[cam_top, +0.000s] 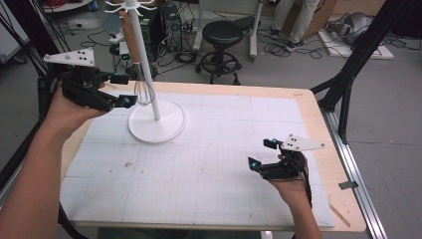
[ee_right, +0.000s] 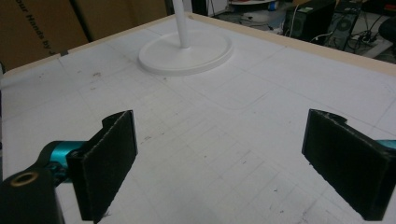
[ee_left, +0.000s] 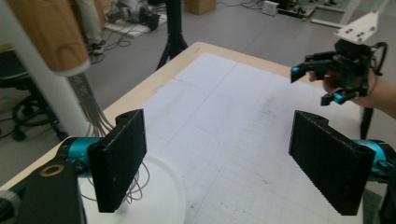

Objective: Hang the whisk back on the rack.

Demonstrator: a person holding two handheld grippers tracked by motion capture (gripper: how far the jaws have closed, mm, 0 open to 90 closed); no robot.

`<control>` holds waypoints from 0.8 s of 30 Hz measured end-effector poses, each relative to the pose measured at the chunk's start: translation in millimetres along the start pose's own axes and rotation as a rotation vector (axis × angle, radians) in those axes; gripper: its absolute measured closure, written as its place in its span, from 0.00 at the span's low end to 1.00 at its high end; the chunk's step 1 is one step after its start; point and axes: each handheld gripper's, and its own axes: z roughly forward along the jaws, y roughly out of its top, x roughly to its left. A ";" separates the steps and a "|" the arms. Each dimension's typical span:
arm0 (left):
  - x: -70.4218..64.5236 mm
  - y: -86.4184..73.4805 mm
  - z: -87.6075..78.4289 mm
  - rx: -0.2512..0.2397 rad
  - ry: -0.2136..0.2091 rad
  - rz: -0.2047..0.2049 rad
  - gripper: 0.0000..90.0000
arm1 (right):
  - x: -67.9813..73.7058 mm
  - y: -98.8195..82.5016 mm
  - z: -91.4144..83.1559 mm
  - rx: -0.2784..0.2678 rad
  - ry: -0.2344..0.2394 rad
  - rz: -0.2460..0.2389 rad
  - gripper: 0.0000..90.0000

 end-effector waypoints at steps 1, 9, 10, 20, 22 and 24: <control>-2.1 -1.1 2.2 0.001 -0.008 0.005 0.20 | 0.2 -0.1 0.3 0.004 0.002 -0.001 0.10; -16.2 -12.9 15.0 -0.032 -0.050 0.023 0.13 | -0.1 -0.2 0.6 0.003 0.000 0.001 0.10; -17.5 -14.7 16.5 -0.032 -0.054 0.024 0.12 | -0.2 -0.3 0.6 0.003 0.001 0.001 0.10; -29.3 -46.5 34.8 -0.041 -0.084 0.020 0.06 | -1.6 -1.5 1.3 0.008 0.002 0.001 0.10; -30.5 -55.5 38.8 -0.039 -0.087 0.010 0.06 | -1.9 -1.7 1.6 0.007 0.000 -0.002 0.10; -31.1 -63.7 42.6 -0.033 -0.084 -0.004 0.06 | -1.8 -1.8 2.1 0.009 0.001 -0.003 0.10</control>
